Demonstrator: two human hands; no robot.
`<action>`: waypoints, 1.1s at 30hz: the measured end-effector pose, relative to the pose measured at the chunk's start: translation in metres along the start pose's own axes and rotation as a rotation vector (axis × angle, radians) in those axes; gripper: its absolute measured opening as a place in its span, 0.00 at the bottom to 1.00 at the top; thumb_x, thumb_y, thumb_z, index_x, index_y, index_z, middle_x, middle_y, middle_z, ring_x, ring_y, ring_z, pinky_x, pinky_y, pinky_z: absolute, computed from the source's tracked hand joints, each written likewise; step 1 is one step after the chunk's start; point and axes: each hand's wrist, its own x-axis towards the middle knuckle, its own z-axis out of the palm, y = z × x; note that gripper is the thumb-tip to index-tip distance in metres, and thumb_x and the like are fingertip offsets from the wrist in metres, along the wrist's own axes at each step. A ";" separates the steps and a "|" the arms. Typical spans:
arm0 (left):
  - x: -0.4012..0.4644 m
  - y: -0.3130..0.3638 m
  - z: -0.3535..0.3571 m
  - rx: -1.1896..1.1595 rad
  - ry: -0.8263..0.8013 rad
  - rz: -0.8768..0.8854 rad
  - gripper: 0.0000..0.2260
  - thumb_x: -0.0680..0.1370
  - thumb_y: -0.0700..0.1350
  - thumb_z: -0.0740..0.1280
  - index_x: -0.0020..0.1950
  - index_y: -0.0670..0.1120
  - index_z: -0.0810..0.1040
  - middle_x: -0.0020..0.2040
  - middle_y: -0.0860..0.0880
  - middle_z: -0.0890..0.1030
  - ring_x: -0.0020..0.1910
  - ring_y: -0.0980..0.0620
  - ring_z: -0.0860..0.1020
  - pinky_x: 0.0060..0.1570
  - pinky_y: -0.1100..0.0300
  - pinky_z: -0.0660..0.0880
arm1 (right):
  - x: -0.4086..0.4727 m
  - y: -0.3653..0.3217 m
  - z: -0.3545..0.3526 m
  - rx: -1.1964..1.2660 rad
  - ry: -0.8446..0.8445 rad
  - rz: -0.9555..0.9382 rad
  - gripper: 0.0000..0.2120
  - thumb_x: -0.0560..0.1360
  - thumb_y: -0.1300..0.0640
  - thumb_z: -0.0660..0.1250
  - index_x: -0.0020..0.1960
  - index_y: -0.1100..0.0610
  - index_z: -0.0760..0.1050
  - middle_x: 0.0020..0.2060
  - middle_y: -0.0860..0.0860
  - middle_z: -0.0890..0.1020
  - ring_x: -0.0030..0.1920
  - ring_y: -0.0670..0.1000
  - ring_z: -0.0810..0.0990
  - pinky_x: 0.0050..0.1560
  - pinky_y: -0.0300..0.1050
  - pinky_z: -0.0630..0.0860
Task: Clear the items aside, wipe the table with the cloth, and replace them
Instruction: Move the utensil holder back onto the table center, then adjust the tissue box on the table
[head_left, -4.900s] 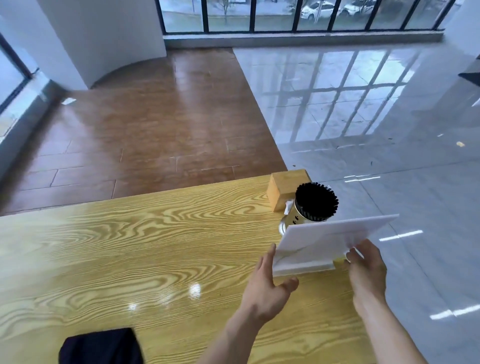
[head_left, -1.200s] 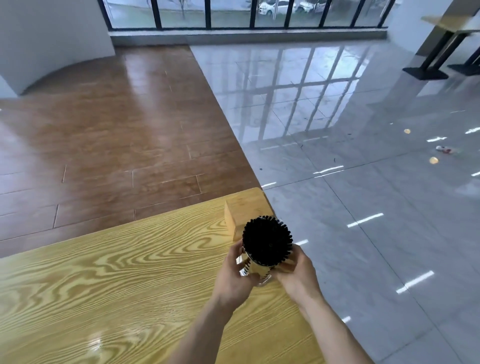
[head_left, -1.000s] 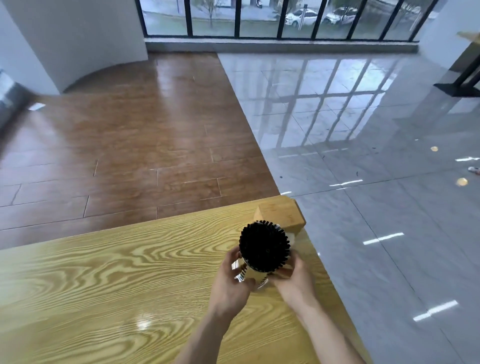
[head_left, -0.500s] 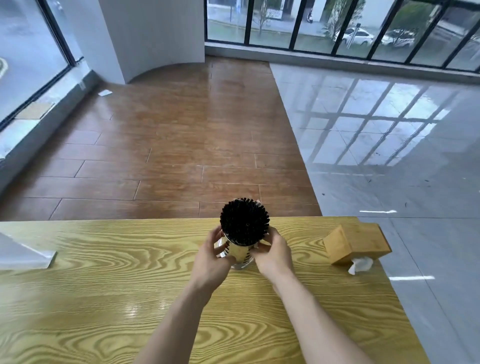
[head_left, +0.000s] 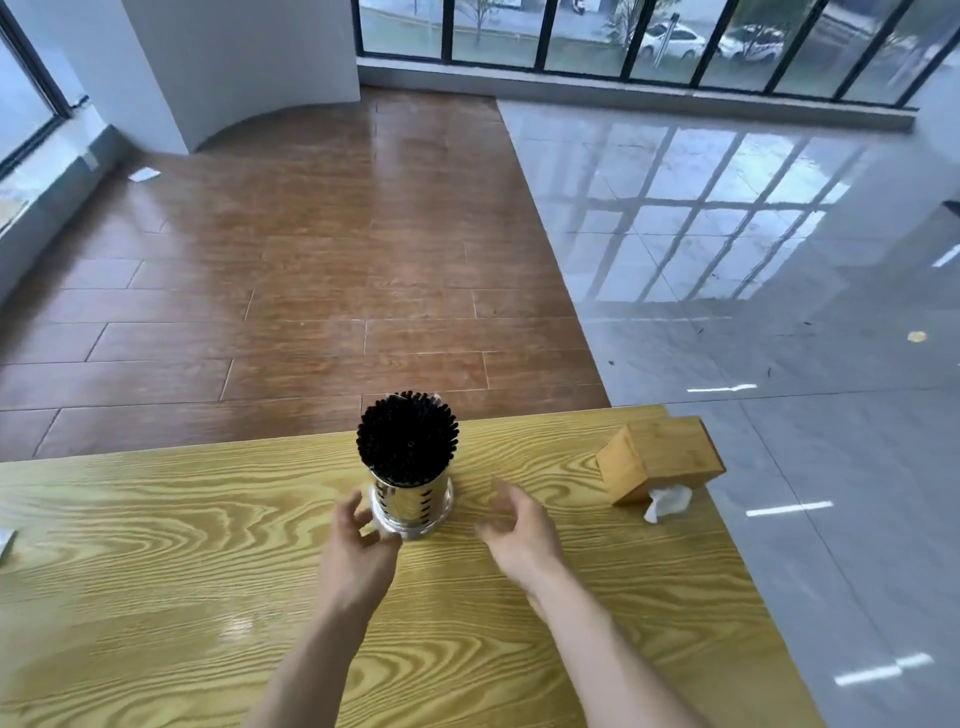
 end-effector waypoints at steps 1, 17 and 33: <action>-0.006 -0.006 0.012 0.043 0.009 -0.049 0.29 0.78 0.38 0.67 0.78 0.48 0.64 0.67 0.48 0.75 0.52 0.49 0.79 0.54 0.53 0.72 | -0.002 0.018 -0.014 -0.001 -0.007 0.032 0.26 0.78 0.60 0.70 0.73 0.47 0.70 0.65 0.46 0.78 0.56 0.45 0.77 0.52 0.34 0.72; -0.047 0.046 0.272 0.198 -0.293 -0.038 0.23 0.79 0.47 0.69 0.74 0.51 0.69 0.69 0.48 0.75 0.63 0.48 0.77 0.51 0.57 0.73 | 0.041 0.148 -0.290 0.048 0.313 0.233 0.08 0.76 0.55 0.70 0.54 0.48 0.77 0.49 0.46 0.82 0.53 0.52 0.82 0.56 0.51 0.81; -0.025 0.077 0.315 0.152 -0.021 0.058 0.13 0.79 0.54 0.67 0.63 0.56 0.76 0.54 0.52 0.84 0.49 0.53 0.82 0.46 0.53 0.77 | 0.087 0.105 -0.291 0.101 0.281 -0.071 0.04 0.78 0.52 0.71 0.52 0.48 0.79 0.45 0.41 0.84 0.49 0.42 0.82 0.50 0.40 0.78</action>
